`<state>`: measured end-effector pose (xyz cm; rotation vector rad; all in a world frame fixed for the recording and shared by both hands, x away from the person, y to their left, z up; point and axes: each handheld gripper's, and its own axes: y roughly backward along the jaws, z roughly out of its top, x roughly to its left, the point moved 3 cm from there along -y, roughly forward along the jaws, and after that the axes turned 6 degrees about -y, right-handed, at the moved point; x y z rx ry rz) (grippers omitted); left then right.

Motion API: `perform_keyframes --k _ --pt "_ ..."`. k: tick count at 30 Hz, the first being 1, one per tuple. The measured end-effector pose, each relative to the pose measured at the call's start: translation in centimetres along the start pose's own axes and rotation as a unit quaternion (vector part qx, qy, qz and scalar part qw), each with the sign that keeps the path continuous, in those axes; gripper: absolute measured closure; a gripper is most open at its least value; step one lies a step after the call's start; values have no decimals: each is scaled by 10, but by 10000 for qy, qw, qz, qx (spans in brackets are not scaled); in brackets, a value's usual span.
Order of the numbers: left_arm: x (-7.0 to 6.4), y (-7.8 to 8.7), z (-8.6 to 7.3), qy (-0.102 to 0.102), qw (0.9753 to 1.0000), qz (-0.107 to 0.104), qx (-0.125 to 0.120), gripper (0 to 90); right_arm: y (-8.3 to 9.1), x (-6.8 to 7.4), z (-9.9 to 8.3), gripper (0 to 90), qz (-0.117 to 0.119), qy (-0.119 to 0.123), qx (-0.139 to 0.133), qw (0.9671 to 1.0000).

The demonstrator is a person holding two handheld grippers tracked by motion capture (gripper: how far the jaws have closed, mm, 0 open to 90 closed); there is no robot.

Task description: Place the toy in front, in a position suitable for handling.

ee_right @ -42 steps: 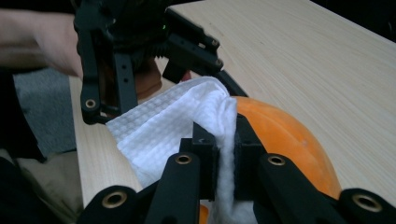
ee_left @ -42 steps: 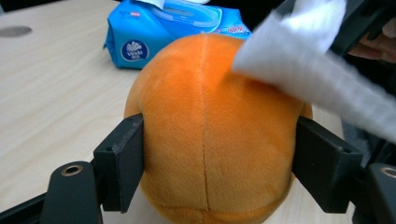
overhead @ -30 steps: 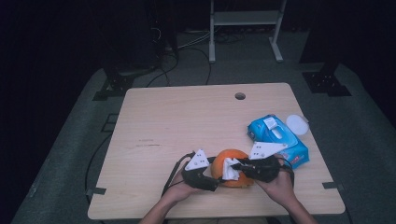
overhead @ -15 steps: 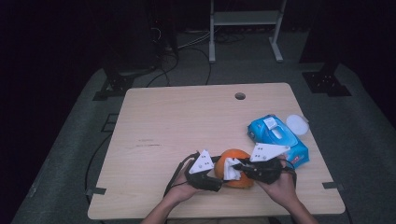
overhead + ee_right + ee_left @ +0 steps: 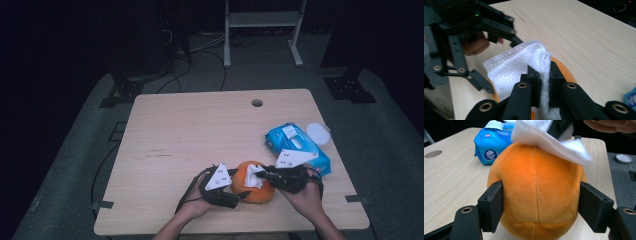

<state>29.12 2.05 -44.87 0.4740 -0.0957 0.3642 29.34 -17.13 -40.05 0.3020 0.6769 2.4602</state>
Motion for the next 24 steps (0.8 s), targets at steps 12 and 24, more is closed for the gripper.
perform_keyframes --k 12,24 --pt "0 2 -6 -105 9999 25 129 283 -16 15 7 823 207 187 41 9996" --pt "6 -1 -7 386 9992 -134 42 238 -22 18 2 822 429 -54 2 9991"
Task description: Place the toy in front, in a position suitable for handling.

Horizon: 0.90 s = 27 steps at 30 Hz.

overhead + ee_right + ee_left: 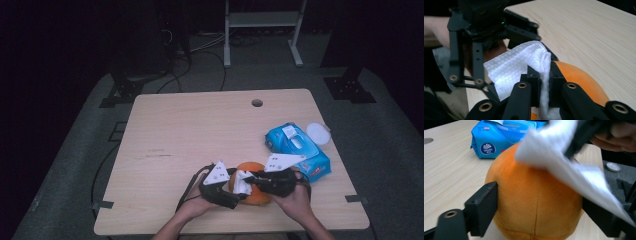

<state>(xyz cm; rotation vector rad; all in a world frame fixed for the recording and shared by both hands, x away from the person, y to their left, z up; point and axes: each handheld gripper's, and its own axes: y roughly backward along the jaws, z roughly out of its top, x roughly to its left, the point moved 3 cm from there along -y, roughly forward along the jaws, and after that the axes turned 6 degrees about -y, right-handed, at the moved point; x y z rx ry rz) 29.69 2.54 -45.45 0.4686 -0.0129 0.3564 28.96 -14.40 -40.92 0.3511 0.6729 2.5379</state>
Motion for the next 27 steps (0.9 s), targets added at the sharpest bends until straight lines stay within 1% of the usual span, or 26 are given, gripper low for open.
perform_keyframes --k 1,2,4,6,7,9,10,11,13,14,16,17,18,20,21,22,23,24,25,27 --pt "1 2 -2 -45 10000 2 -12 262 -1 1 2 823 -78 92 36 9999" --pt "1 3 -3 -107 9999 -2 30 272 1 -2 3 823 -100 51 20 9999" --pt "2 4 -4 -135 9999 5 48 278 8 -11 1 823 -218 -103 -26 9997" --pt "6 5 -11 -133 9998 -10 119 280 15 -22 -4 823 -338 -310 -36 9989" --pt "7 6 -12 -84 9999 -39 105 279 18 -26 -7 824 -369 -403 -25 9985" --pt "8 6 -11 -46 9999 -131 101 251 19 -30 -12 823 -327 -519 -17 9981" --pt "8 6 -9 19 9998 -172 58 223 18 -29 -13 823 -322 -519 10 9981" --pt "7 5 -7 62 9998 -185 12 195 16 -27 -12 822 -351 -458 23 9983" --pt "7 3 -6 42 9999 -167 -17 161 11 -21 -10 822 -352 -368 6 9987" --pt "6 2 -6 34 9999 -164 -33 151 10 -18 -9 822 -292 -354 -6 9989" --pt "7 4 -8 -70 9999 -152 19 162 7 -14 -8 822 -244 -282 -1 9993" --pt "8 5 -9 -126 9998 -151 13 198 6 -13 -8 822 -222 -265 10 9994" --pt "9 6 -10 -165 9997 -150 51 229 7 -15 -8 822 -204 -260 19 9995" --pt "13 9 -13 -138 9996 -179 144 255 9 -19 -8 821 -207 -326 12 9993" --pt "15 10 -15 -110 9995 -200 199 257 10 -22 -9 821 -277 -334 38 9990" --pt "18 11 -18 -59 9996 -204 210 257 11 -25 -11 821 -377 -322 78 9987" --pt "20 12 -20 0 9996 -210 202 255 13 -28 -14 821 -426 -366 94 9984" --pt "20 12 -20 0 9996 -210 202 238 14 -31 -16 821 -388 -468 85 9981" --pt "21 14 -17 89 9997 -198 152 202 14 -32 -17 821 -364 -542 71 9978" --pt "18 13 -9 -5 9999 -148 10 148 12 -30 -16 821 -429 -498 65 9978"
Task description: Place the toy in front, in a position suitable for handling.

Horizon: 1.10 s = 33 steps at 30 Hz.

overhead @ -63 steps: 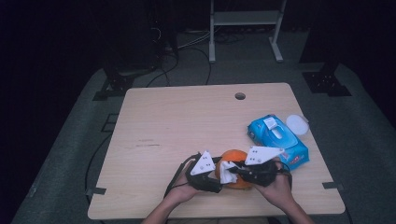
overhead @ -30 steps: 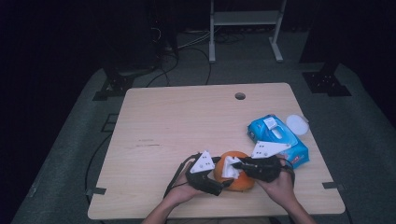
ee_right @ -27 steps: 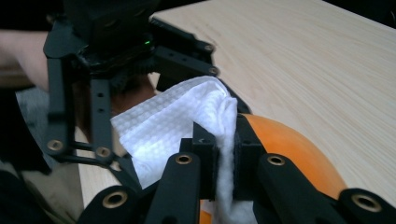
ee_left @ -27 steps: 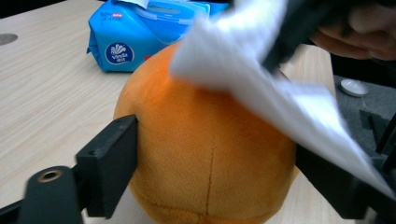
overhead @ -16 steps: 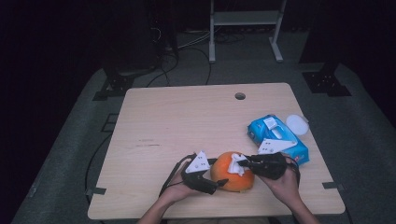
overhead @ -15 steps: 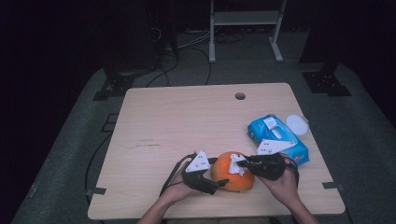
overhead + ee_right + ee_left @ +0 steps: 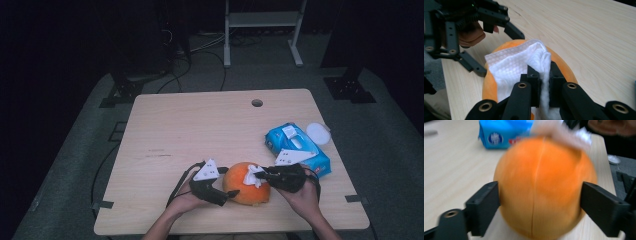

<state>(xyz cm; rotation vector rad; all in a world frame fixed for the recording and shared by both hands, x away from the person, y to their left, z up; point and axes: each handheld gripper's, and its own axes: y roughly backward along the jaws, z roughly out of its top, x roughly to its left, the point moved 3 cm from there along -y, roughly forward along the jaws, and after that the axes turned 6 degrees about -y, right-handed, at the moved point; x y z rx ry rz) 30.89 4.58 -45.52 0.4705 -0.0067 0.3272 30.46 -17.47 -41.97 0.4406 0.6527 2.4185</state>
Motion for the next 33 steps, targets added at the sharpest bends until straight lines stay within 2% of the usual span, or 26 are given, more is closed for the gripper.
perform_keyframes --k 1,2,4,6,8,10,12,14,15,16,18,19,21,24,26,30,33 --pt "0 0 0 0 10000 0 0 131 0 0 0 821 0 0 0 10000" --pt "-5 -3 6 -101 9999 -30 -53 125 -4 8 3 821 142 39 -24 9999" --pt "-7 -4 4 -302 9995 -3 60 159 -8 19 5 820 190 234 14 9995" --pt "-4 -2 -1 -169 9998 -27 50 219 -8 22 5 820 161 355 59 9992" --pt "1 1 -6 -51 9999 4 118 242 -6 16 5 820 122 322 69 9994" --pt "6 4 -9 135 9998 21 123 245 -3 8 3 820 -55 340 109 9993" --pt "8 7 -10 278 9995 -25 117 238 1 1 0 820 -95 193 109 9997" --pt "8 6 -3 152 9998 44 74 176 2 0 -2 819 -110 151 102 9998" --pt "6 4 1 91 9999 38 -26 151 1 2 -2 819 -156 188 113 9996" --pt "4 2 4 55 9999 -12 -107 151 0 4 -1 819 -154 205 94 9996" --pt "1 -1 5 -147 9999 -17 -45 164 -3 11 2 819 8 241 29 9997" --pt "0 0 4 -213 9998 -9 -20 214 -4 14 3 819 41 288 44 9996" --pt "2 2 1 -108 9999 6 35 270 -5 17 3 818 40 392 82 9992" --pt "8 6 -4 144 9999 31 75 296 -4 11 1 817 53 277 99 9996" --pt "11 7 -5 233 9997 47 105 302 -2 5 -2 817 -35 254 128 9996" --pt "12 8 -7 242 9997 22 56 297 3 1 -8 817 -83 180 201 9996" --pt "13 8 -5 135 9999 20 2 188 2 2 -7 817 -26 131 162 9998"
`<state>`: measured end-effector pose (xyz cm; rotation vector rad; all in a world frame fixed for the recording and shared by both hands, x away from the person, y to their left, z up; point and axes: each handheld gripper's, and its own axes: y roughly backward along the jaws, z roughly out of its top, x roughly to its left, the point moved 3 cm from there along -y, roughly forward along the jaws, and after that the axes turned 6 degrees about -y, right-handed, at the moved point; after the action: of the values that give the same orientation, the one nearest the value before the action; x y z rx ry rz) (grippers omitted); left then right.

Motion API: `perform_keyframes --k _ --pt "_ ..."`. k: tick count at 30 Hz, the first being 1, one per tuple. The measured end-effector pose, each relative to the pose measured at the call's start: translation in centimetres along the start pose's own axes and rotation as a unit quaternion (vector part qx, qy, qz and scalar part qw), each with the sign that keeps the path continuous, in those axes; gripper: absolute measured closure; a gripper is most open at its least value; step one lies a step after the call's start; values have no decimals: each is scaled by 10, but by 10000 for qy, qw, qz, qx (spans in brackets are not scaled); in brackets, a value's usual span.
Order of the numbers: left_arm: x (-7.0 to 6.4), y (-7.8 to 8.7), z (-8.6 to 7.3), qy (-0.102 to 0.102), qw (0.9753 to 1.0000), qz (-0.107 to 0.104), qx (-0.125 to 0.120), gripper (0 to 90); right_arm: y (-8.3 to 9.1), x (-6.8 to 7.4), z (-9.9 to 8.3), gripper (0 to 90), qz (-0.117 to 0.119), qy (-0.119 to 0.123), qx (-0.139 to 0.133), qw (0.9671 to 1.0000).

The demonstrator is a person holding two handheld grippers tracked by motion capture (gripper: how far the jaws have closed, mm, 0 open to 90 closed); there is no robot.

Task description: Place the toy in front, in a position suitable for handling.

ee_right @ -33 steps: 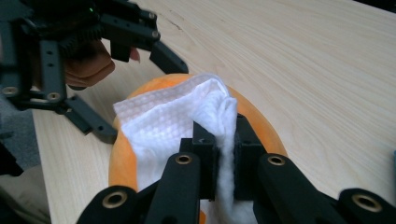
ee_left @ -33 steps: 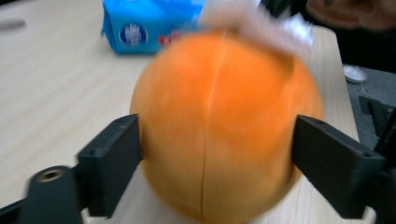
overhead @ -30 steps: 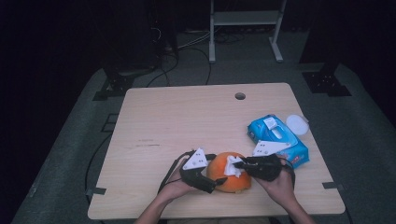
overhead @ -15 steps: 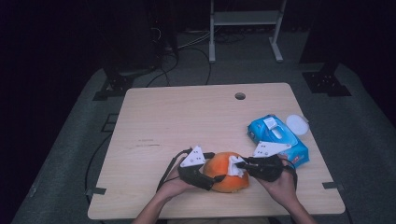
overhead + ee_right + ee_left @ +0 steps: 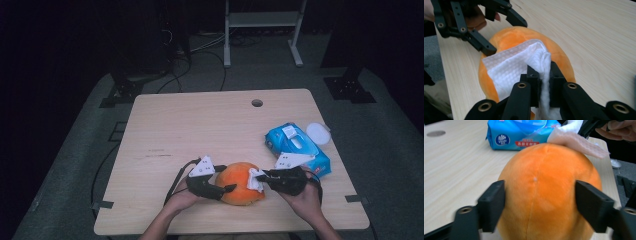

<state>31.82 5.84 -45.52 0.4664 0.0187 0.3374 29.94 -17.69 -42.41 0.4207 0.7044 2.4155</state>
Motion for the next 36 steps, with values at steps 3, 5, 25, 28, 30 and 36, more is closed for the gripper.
perform_keyframes --k 3,5,25,28,30,36 --pt "-5 0 7 -301 9994 -73 -127 183 -6 10 9 817 88 185 -113 9997" --pt "-5 0 5 -371 9993 -48 -38 269 -7 12 11 817 123 227 -112 9996" --pt "14 8 -11 346 9994 78 -43 356 -2 -1 -2 818 315 6 44 9995" --pt "12 7 -10 326 9994 65 -61 353 -3 -13 -8 819 221 -254 76 9994" --pt "11 7 -10 303 9995 1 -95 349 -4 -13 -8 820 220 -255 72 9994" --pt "-10 0 -3 -236 9986 -434 -167 316 -6 -12 0 820 113 -247 -75 9996"
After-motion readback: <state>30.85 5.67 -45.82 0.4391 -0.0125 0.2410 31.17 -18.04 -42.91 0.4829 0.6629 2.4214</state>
